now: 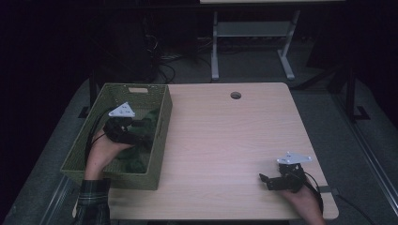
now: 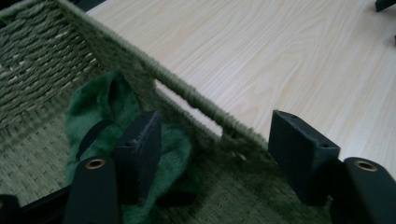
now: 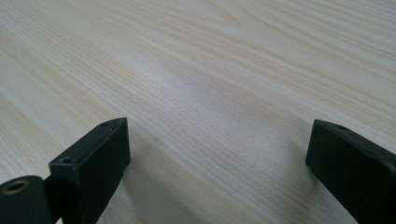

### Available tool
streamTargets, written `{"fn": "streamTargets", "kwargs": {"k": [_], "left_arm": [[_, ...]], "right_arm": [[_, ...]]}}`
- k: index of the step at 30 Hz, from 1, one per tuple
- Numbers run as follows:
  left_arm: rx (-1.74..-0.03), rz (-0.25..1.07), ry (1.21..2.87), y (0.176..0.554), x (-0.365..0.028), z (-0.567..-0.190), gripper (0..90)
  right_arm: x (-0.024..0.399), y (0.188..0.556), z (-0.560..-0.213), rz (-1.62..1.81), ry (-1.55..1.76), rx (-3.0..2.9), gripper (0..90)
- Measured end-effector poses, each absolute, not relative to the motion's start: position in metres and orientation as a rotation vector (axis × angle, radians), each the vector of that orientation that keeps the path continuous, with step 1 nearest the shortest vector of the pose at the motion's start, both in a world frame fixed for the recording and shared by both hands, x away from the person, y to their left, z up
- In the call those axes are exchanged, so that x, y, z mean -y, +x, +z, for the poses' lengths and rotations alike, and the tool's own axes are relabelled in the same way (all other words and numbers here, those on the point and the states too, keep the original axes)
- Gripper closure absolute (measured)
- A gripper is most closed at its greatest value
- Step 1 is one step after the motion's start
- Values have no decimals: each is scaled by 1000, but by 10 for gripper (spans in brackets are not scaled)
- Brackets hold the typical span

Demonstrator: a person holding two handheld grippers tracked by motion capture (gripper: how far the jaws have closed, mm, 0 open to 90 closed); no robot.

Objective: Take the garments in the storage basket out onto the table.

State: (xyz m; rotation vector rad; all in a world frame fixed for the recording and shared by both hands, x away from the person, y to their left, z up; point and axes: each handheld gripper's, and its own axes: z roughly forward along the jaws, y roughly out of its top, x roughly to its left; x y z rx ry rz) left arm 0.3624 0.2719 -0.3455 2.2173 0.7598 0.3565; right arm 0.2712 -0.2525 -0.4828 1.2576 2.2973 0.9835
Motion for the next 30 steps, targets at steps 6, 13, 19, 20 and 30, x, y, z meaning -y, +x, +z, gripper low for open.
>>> {"fn": "streamTargets", "kwargs": {"k": [6, 13, 19, 20, 30], "left_arm": [[-790, 372, 2247, 367, -279, -354, 409], [-850, 400, 2292, 377, -288, -369, 425], [-879, 408, 2326, 384, -290, -383, 427], [-895, 394, 2332, 384, -290, -385, 427], [-915, 404, 2390, 390, -288, -397, 422]], "right_arm": [[252, 271, -483, 983, 1258, -2297, 59], [252, 271, -483, 983, 1258, -2298, 59], [252, 271, -483, 983, 1258, -2297, 59], [252, 271, -483, 983, 1258, -2298, 59], [252, 271, -483, 984, 1258, -2297, 59]]}}
